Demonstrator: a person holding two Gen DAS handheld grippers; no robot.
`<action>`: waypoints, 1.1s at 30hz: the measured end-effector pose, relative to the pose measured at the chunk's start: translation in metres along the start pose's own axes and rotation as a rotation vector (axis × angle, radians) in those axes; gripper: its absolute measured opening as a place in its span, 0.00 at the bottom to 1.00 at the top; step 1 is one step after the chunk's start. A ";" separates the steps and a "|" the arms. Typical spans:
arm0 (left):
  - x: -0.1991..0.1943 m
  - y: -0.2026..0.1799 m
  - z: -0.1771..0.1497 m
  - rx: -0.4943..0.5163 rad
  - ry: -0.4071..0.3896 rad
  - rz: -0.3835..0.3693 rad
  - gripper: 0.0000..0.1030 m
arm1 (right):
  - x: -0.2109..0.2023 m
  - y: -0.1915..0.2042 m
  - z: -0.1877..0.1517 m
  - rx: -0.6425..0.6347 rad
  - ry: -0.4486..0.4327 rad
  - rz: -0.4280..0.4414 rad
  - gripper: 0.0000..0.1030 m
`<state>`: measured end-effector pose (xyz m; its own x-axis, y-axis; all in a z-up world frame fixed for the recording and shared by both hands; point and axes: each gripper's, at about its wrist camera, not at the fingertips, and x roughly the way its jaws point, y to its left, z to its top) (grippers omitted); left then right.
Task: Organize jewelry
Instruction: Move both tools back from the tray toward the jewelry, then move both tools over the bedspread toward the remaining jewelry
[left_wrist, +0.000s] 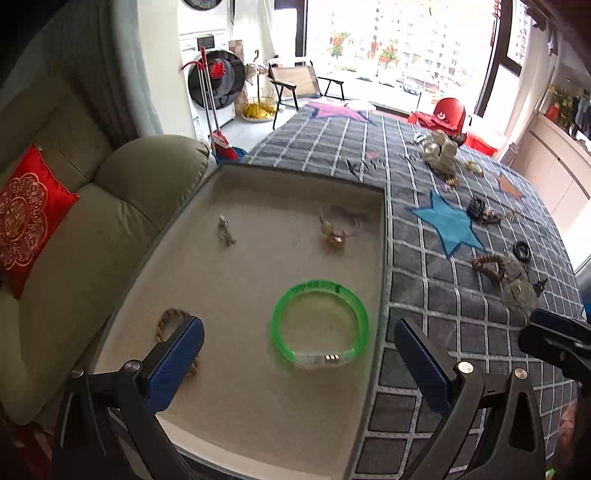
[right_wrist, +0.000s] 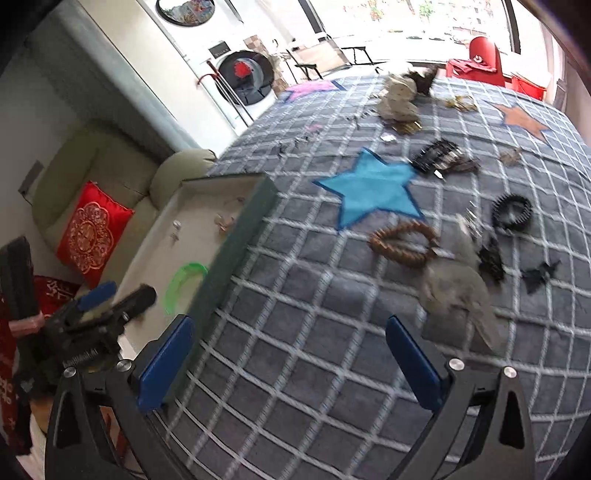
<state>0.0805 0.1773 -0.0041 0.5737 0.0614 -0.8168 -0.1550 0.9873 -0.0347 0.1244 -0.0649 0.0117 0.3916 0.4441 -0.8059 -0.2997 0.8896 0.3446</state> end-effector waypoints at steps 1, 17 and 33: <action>0.000 -0.003 -0.002 0.009 0.008 -0.015 1.00 | -0.003 -0.005 -0.004 0.004 0.002 -0.005 1.00; -0.024 -0.094 0.008 0.151 -0.015 -0.107 1.00 | -0.058 -0.107 -0.039 0.181 -0.071 -0.149 1.00; 0.015 -0.150 0.034 0.169 0.035 -0.113 1.00 | -0.077 -0.174 -0.044 0.295 -0.118 -0.260 1.00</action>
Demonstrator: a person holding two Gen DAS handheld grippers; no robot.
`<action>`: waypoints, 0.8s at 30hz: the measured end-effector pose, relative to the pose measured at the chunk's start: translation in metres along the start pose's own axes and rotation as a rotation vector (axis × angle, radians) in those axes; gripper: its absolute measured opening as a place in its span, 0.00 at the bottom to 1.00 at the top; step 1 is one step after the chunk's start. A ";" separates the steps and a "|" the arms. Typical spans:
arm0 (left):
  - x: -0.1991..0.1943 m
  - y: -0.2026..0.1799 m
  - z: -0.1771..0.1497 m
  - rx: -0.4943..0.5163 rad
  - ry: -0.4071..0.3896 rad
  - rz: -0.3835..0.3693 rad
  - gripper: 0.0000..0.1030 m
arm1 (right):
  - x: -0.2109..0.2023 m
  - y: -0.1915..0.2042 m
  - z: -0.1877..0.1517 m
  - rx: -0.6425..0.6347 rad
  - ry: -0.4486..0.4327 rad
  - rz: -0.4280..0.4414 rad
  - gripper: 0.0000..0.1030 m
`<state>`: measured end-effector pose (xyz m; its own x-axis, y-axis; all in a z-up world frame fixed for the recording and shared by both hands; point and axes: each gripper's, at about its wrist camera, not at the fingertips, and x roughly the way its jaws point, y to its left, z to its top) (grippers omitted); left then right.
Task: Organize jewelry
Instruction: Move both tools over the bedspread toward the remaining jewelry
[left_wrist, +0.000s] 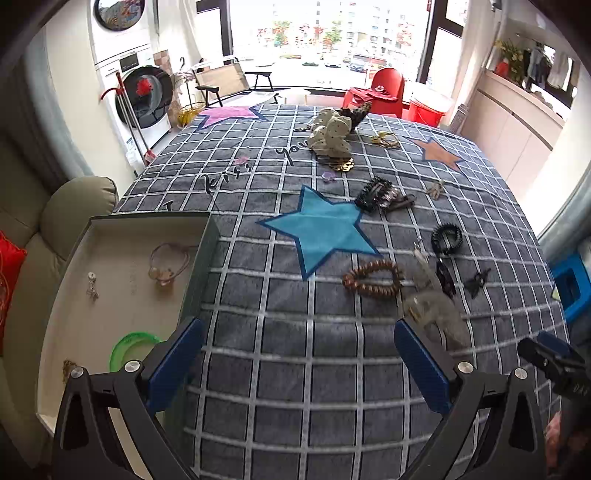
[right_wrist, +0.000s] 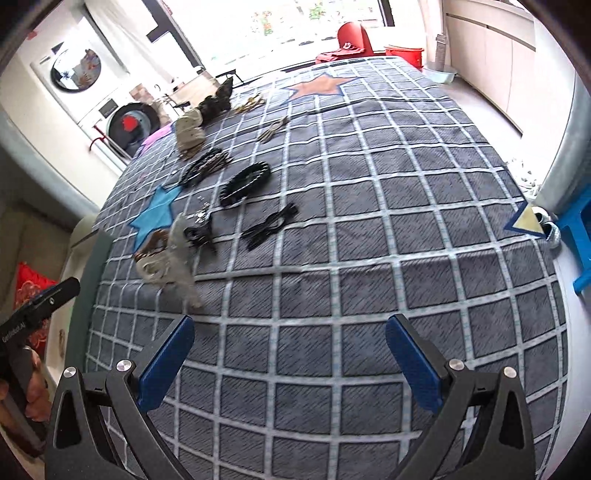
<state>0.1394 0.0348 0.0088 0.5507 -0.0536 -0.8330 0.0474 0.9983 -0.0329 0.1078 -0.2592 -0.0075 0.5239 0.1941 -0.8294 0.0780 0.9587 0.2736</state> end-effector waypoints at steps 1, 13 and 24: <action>0.003 0.000 0.003 -0.010 0.006 -0.003 1.00 | 0.001 -0.001 0.002 -0.003 -0.002 -0.010 1.00; 0.044 -0.006 0.009 -0.065 0.058 -0.014 0.94 | 0.020 0.009 0.019 -0.081 -0.019 -0.097 1.00; 0.072 -0.007 0.012 -0.104 0.092 -0.097 0.79 | 0.038 0.012 0.031 -0.083 -0.033 -0.156 0.95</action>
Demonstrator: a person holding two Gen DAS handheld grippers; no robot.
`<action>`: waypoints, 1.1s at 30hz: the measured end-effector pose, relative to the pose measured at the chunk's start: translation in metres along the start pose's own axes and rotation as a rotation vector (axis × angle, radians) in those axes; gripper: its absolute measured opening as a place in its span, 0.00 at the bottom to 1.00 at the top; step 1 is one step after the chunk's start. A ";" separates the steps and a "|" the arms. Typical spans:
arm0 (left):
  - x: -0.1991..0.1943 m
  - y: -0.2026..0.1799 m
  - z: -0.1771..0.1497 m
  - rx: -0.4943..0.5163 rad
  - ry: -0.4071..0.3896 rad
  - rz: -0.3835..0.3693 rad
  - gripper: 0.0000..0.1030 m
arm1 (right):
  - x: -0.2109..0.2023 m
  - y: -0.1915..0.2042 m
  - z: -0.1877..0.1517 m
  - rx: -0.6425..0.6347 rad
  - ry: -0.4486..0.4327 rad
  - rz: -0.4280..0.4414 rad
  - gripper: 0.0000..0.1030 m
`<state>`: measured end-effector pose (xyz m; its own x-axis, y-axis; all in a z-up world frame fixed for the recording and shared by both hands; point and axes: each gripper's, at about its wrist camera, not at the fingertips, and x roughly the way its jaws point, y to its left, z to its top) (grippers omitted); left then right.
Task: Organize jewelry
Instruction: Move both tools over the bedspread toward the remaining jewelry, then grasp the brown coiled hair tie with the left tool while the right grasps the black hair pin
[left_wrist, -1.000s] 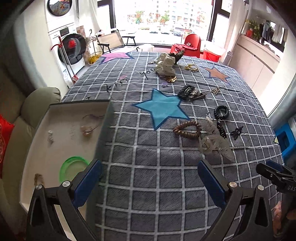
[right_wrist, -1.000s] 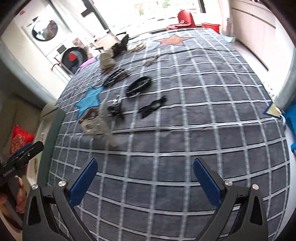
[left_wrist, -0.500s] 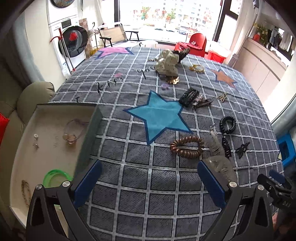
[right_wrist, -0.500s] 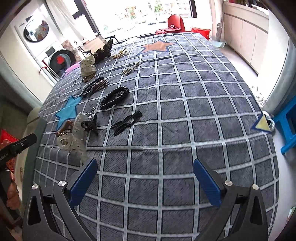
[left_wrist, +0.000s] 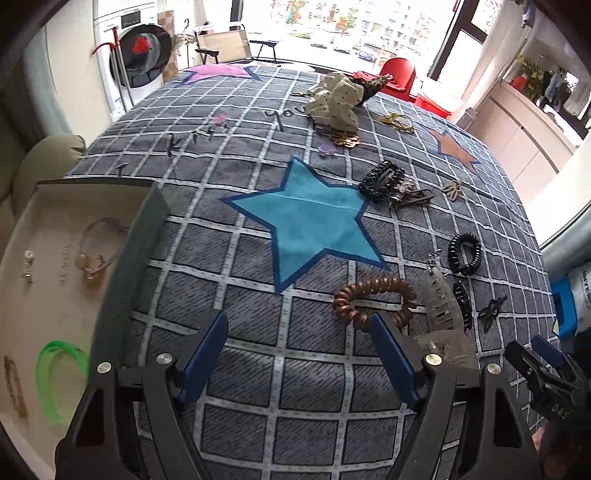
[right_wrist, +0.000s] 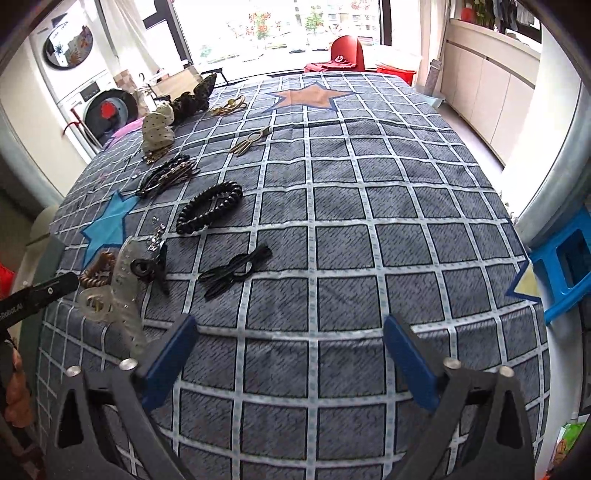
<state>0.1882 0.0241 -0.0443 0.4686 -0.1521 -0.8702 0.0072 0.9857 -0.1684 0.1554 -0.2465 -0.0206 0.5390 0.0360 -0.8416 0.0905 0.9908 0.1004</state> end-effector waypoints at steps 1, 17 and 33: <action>0.002 -0.001 0.001 0.003 0.001 -0.009 0.79 | 0.001 0.000 0.001 0.002 -0.001 -0.001 0.94; 0.020 -0.029 0.006 0.094 -0.027 -0.030 0.77 | 0.026 0.042 0.023 -0.024 -0.038 -0.069 0.75; 0.018 -0.030 0.005 0.101 -0.044 -0.037 0.16 | 0.022 0.038 0.021 -0.070 -0.065 -0.081 0.22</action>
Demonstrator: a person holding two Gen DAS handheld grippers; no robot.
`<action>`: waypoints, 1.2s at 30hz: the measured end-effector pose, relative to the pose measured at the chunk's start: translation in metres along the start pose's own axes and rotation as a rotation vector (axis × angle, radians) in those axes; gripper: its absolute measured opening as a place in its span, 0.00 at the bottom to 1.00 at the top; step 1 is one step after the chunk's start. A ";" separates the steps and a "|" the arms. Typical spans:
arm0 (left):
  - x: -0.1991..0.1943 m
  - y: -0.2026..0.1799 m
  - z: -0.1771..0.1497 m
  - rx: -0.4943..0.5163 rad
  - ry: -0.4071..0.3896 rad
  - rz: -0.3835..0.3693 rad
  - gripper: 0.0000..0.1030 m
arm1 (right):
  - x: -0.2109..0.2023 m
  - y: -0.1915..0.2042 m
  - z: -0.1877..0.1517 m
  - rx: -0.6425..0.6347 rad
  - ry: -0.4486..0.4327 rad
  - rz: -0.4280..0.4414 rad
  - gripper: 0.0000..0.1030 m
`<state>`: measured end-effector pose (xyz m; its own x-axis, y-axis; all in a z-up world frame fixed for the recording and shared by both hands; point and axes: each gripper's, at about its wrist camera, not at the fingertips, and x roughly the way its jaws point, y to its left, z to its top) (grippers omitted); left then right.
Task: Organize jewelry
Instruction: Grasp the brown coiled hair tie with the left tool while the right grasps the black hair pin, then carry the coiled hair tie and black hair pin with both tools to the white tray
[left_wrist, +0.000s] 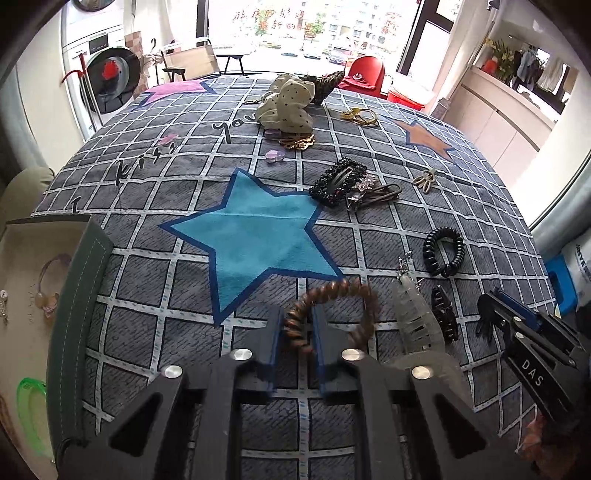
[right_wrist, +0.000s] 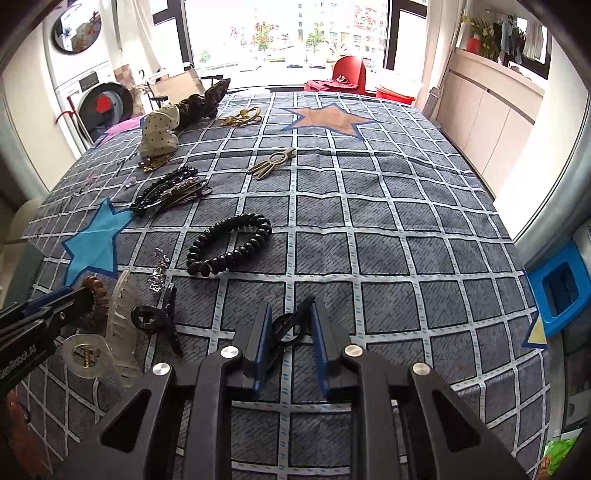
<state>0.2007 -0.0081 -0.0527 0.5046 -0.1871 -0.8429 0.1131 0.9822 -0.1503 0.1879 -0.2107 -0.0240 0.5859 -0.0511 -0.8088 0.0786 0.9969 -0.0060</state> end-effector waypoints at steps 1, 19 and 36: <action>-0.001 0.001 -0.001 -0.007 0.001 -0.005 0.16 | -0.001 -0.001 -0.001 0.000 -0.003 0.004 0.22; -0.033 0.015 -0.015 -0.027 -0.048 -0.027 0.13 | -0.024 -0.027 -0.021 0.127 0.009 0.199 0.11; -0.078 0.013 -0.060 0.003 -0.058 -0.058 0.13 | -0.054 -0.025 -0.056 0.130 0.020 0.250 0.11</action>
<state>0.1112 0.0204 -0.0199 0.5459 -0.2450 -0.8012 0.1462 0.9695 -0.1969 0.1092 -0.2299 -0.0126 0.5842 0.1981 -0.7871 0.0370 0.9623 0.2696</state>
